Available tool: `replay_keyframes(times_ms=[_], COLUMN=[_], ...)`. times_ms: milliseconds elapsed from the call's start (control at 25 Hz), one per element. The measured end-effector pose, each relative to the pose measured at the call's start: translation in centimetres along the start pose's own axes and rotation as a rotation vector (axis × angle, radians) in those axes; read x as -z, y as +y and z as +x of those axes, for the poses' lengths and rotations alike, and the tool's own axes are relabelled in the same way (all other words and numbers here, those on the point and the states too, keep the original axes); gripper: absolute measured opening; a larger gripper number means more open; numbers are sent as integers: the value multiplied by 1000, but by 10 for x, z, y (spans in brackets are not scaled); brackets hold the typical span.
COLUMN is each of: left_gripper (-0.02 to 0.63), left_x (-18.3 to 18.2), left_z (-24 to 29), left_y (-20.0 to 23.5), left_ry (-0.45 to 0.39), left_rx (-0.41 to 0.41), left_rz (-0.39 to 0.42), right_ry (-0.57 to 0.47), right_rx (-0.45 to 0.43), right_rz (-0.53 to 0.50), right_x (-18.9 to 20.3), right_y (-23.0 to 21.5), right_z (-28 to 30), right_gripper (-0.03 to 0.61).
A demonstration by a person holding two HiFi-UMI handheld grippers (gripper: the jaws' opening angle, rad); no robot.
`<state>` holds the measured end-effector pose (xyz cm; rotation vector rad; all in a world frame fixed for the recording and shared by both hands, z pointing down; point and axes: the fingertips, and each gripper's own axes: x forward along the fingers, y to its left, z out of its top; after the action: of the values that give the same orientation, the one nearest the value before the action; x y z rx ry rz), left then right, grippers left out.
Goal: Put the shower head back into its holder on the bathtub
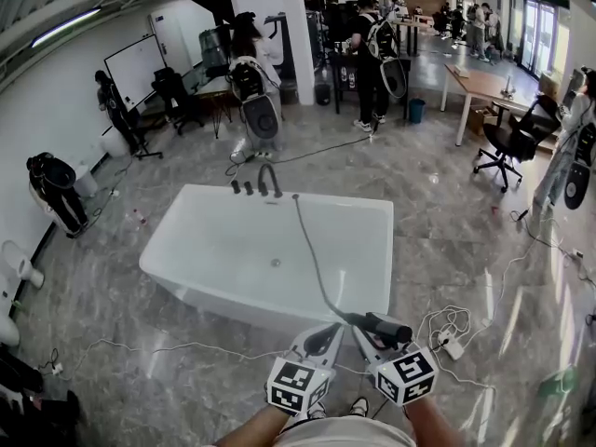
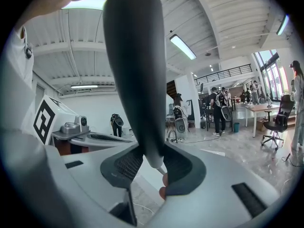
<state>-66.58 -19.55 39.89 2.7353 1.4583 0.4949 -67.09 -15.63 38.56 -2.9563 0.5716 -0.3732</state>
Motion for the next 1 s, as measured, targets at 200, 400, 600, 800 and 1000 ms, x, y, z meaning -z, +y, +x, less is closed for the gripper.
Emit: replay_keyframes(times_ms=[200, 400, 600, 800, 1000], left_gripper=[5, 5, 5, 5, 5], left_x=[1, 2, 2, 4, 6], left_z=[-2, 2, 6, 14, 29], left_y=[0, -5, -14, -22, -38], left_ry=[3, 6, 6, 9, 20], left_rx=[-5, -2, 12, 27, 37], left_rz=[1, 4, 8, 10, 16], right_ry=[-19, -42, -71, -105, -122], right_rx=[3, 17, 45, 77, 98], right_rz=[7, 29, 56, 92, 120], right_x=[-6, -7, -7, -8, -6], right_y=[-2, -11, -19, -33, -55], right_z=[-2, -9, -19, -29, -44], right_gripper=[143, 143, 143, 143, 143])
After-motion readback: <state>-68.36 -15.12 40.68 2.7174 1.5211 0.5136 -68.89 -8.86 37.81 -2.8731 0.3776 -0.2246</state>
